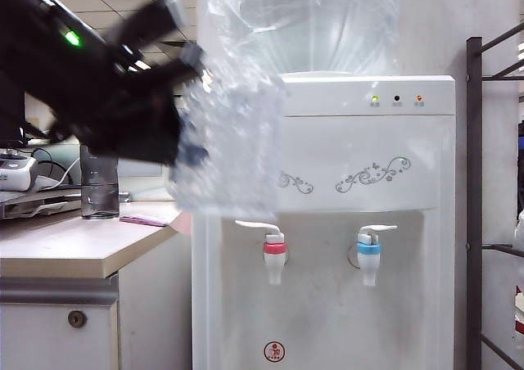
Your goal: Pick up the plastic mug from the left desk, go to the cold water outlet of the water dispenser, press the vertical switch to get some water, then put the mug back on the desk.
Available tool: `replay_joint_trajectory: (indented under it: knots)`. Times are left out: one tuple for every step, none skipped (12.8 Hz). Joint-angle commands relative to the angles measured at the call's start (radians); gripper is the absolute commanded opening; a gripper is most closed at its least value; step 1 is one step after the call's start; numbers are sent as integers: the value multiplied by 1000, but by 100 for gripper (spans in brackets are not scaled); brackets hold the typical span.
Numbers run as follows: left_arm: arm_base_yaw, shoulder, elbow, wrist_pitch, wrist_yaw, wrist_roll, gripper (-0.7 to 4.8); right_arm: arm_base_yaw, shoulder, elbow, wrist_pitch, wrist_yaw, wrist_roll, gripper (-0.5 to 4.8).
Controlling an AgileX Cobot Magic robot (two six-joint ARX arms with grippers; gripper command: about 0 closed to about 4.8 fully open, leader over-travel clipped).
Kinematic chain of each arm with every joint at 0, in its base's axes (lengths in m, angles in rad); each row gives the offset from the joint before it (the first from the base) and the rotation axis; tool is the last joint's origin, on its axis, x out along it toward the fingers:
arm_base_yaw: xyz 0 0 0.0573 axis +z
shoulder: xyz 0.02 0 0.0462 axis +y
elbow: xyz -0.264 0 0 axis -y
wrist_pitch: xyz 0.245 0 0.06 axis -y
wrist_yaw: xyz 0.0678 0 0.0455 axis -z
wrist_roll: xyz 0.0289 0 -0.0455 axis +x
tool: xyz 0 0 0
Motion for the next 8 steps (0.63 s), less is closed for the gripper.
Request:
replay_joint_trajectory:
  knots:
    - [-53, 83, 3, 115, 1, 0, -7, 2, -2, 6, -28, -8, 1, -6]
    - [-70, 114, 3, 152, 1, -3, -7, 2, -2, 6, -28, -19, 1, -6]
    - [-85, 145, 3, 192, 2, -10, -6, 2, -2, 6, -26, -25, 1, -6]
    - [-100, 172, 3, 207, 45, -29, -6, 1, -2, 6, -25, -25, 1, -6]
    - [-100, 172, 3, 205, 47, -29, -6, 1, -2, 6, -25, -24, 1, -6]
    - [-100, 172, 3, 203, 46, -29, -6, 1, -2, 6, -25, -25, 1, -6]
    - [-100, 172, 3, 197, 47, -29, -6, 1, -2, 6, -26, -28, 1, -6]
    - [-100, 172, 3, 197, 46, -29, -6, 1, -2, 6, -25, -27, 1, -6]
